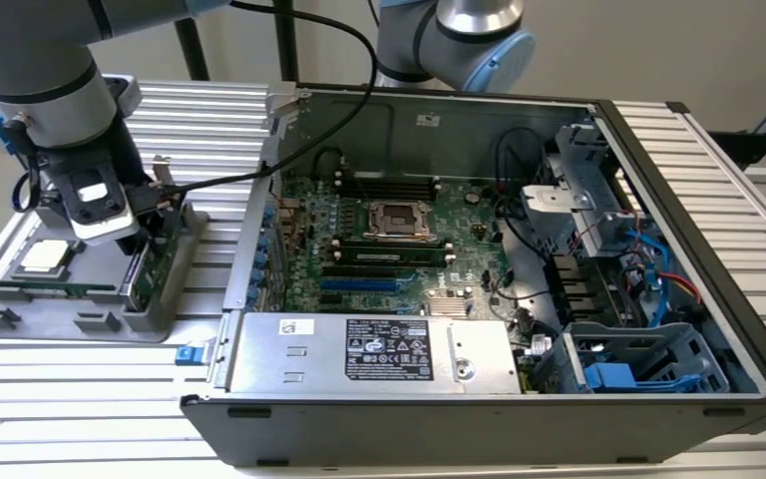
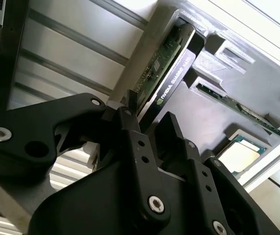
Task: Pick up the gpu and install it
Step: 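Pick up the gpu and move the gpu toward the slot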
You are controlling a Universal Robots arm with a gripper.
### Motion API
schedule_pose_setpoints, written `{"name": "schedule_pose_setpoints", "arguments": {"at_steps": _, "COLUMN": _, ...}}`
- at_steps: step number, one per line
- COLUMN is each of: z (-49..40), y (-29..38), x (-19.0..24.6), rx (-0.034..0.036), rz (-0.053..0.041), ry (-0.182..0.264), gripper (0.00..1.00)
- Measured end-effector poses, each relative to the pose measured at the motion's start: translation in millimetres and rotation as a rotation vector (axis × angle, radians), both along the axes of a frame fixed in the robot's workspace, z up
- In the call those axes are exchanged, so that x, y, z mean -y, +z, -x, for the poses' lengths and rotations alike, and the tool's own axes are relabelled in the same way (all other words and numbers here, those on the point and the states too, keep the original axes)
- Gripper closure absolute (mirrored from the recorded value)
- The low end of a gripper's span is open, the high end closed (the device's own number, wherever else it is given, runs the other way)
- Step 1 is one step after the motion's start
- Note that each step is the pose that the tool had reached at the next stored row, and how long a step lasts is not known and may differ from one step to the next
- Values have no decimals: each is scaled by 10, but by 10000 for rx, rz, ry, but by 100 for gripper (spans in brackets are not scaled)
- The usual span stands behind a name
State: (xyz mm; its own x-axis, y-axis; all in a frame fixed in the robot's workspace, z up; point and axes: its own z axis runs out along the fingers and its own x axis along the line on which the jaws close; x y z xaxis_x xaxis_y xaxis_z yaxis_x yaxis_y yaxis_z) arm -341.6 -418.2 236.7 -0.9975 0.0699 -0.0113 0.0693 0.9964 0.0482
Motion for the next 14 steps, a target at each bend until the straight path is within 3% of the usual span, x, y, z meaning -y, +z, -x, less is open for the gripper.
{"name": "schedule_pose_setpoints", "arguments": {"at_steps": 6, "z": 0, "y": -1, "x": 0, "rx": 0, "rz": 0, "ry": 0, "gripper": 0}}
{"name": "schedule_pose_setpoints", "arguments": {"at_steps": 7, "z": 0, "y": -2, "x": 0, "rx": 0, "rz": 0, "ry": 0, "gripper": 100}}
{"name": "schedule_pose_setpoints", "arguments": {"at_steps": 14, "z": 0, "y": -3, "x": 0, "rx": 0, "rz": 0, "ry": 0, "gripper": 100}}
